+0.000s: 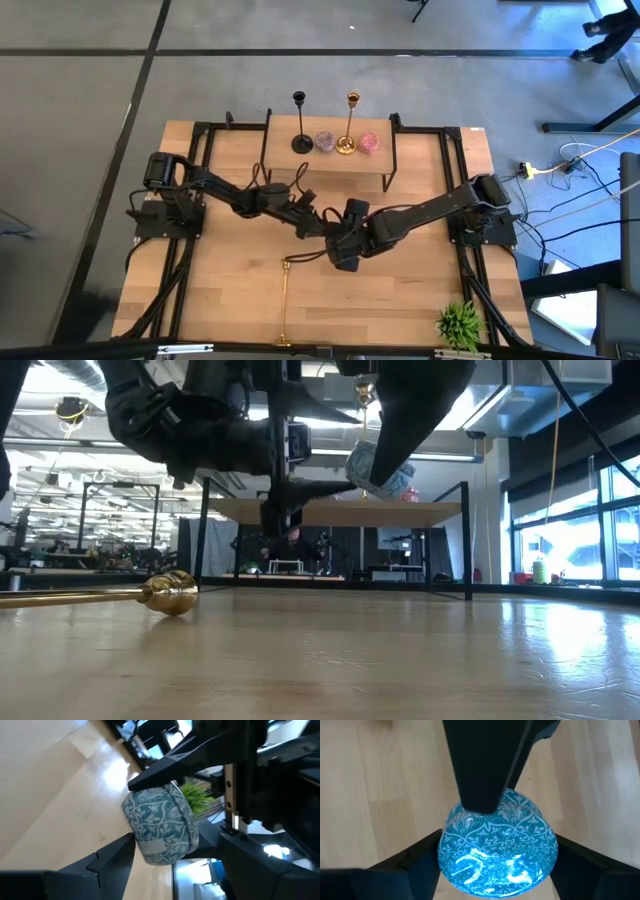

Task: Pick & Place candle stick holders
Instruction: Put the blue scented candle on the shelf

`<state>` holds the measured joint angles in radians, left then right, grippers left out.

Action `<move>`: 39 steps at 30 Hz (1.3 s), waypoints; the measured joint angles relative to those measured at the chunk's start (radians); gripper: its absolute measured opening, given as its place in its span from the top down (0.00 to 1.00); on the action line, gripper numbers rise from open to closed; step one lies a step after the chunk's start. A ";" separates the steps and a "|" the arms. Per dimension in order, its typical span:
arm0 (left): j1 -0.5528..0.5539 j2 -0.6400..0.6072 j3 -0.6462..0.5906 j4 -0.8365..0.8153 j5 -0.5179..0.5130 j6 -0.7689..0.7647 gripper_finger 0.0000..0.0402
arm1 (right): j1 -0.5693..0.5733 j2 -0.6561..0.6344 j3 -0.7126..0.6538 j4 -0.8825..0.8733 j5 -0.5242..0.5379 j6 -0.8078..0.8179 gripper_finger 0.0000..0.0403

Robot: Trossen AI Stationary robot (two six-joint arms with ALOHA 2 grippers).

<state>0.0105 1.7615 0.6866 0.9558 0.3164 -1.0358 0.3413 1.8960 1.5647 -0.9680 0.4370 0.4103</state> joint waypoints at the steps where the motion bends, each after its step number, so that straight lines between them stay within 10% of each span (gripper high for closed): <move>1: 0.000 0.000 0.005 -0.020 0.000 0.007 0.31 | 0.000 0.002 0.000 0.001 -0.003 0.000 0.25; 28: 0.006 -0.003 0.017 -0.082 -0.087 0.063 0.32 | -0.010 0.002 -0.001 0.039 -0.001 -0.018 0.25; 39: 0.007 -0.004 0.016 -0.088 -0.072 0.052 0.54 | -0.009 0.002 -0.001 0.029 0.035 -0.041 0.18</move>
<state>0.0174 1.7576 0.7029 0.8680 0.2443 -0.9840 0.3325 1.8984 1.5635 -0.9390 0.4720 0.3689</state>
